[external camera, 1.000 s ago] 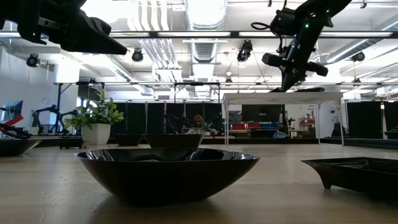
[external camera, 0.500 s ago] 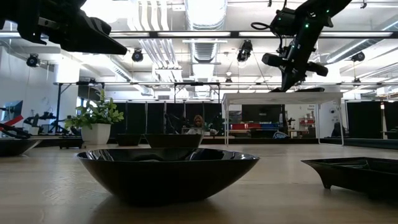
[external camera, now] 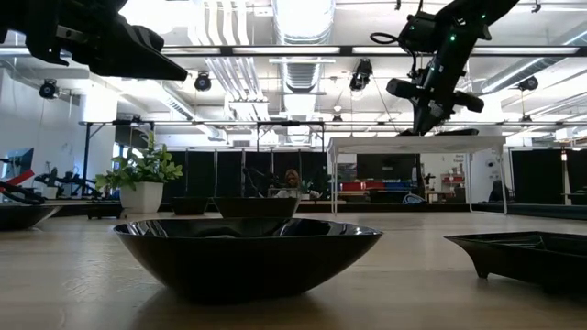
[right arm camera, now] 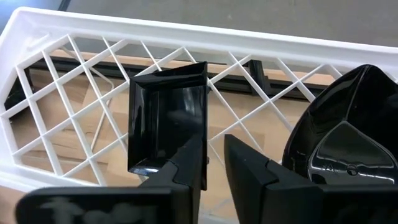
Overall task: Pick & Place Mini shaped plates
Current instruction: Put the black square plate on the shelf, then put the black distorted square plate on the shelf
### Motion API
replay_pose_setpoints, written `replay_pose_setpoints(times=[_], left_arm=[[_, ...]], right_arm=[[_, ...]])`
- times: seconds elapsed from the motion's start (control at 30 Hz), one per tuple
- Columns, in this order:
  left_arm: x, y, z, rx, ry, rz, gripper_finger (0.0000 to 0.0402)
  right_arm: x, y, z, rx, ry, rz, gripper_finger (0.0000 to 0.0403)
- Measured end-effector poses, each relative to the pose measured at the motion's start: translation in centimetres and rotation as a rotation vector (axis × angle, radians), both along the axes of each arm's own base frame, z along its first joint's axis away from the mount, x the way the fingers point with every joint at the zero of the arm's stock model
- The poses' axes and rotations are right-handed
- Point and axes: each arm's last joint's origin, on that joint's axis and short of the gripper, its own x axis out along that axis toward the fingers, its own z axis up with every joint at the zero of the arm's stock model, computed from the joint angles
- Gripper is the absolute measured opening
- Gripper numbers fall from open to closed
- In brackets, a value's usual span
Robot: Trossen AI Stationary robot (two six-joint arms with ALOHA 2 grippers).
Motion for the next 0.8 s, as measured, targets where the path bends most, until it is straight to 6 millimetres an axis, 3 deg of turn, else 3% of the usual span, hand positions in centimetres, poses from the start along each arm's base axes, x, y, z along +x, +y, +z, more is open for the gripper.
replay_pose_setpoints(times=[0.5, 0.8], left_arm=[[0.0, 0.0, 0.0, 0.0, 0.0, 0.0, 0.0], [0.0, 0.0, 0.0, 0.0, 0.0, 0.0, 0.0]], right_arm=[[0.0, 0.0, 0.1, 0.014, -0.014, 0.014, 0.0095], [0.3, 0.1, 2.7, -0.051, -0.063, 0.075, 0.0078]])
